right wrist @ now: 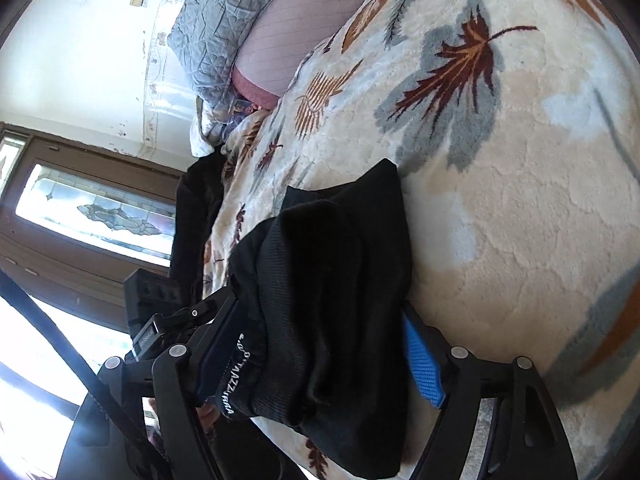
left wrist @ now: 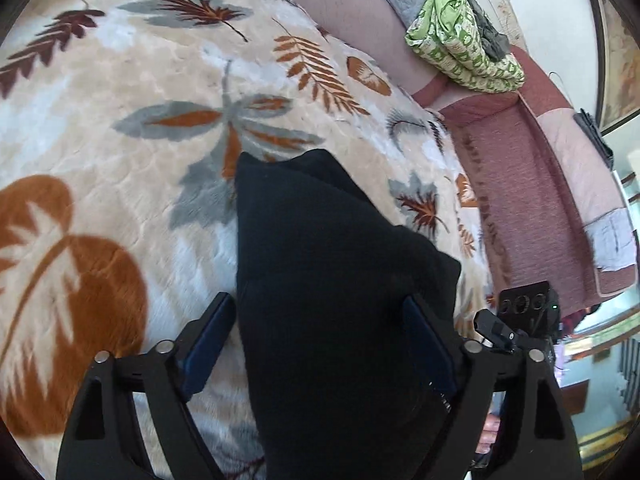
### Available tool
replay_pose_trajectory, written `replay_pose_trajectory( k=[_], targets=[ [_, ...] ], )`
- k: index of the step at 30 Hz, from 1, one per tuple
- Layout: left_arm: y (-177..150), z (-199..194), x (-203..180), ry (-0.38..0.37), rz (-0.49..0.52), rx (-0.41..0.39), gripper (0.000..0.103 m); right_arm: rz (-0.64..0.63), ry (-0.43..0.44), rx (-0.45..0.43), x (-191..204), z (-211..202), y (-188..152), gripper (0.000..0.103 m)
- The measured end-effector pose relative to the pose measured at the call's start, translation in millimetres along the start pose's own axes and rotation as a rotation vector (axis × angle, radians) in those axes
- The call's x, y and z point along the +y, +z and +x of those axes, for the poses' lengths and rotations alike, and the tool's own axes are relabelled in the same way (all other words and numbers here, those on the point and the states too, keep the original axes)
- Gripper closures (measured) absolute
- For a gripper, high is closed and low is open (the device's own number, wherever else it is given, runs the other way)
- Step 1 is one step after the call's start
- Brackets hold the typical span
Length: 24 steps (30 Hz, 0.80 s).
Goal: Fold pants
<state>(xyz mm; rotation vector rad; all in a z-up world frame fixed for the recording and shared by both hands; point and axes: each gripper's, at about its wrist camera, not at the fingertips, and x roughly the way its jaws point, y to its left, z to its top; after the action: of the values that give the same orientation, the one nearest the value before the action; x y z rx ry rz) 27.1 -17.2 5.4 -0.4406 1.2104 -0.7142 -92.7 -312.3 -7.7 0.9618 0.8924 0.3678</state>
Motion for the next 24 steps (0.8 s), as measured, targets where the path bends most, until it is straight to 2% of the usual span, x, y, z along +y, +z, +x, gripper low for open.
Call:
replay_pose_trajectory(
  k=[4,6,8,10,12,14,17,21,24],
  targets=[
    [9.0,14.6,-9.6,-0.013,0.02,0.021,0.0,0.023,0.05,-0.009,-1.8,3.7,4.6,0.018],
    [11.5,25.3,-20.4,0.016,0.055,0.035,0.0,0.008,0.034,-0.007,2.9,10.3,7.0,0.018],
    [11.6,33.0,-30.7,0.063,0.103,0.049,0.0,-0.039,-0.003,-0.003,11.9,20.3,7.6,0.016],
    [11.7,32.6,-31.5,0.072,0.118,0.054,0.0,-0.104,-0.062,-0.003,22.2,29.9,5.3,0.014],
    [11.6,26.7,-24.2,0.03,0.093,0.062,0.0,-0.195,-0.127,-0.011,34.5,37.8,-1.1,0.01],
    [10.0,13.3,-11.3,-0.034,0.004,0.055,0.0,-0.282,-0.196,-0.015,45.0,43.2,-7.9,0.01],
    [1.2,-12.0,-0.6,-0.067,-0.072,0.013,0.0,-0.269,-0.252,-0.049,46.6,31.0,-10.2,0.017],
    [-8.2,-35.0,-1.4,-0.031,-0.054,-0.035,0.0,-0.269,-0.295,-0.195,53.7,-10.9,-17.6,0.019],
    [-8.9,-36.9,-2.6,-0.006,-0.054,-0.046,0.0,-0.326,-0.293,-0.201,68.5,-18.3,-22.9,0.031]
  ],
)
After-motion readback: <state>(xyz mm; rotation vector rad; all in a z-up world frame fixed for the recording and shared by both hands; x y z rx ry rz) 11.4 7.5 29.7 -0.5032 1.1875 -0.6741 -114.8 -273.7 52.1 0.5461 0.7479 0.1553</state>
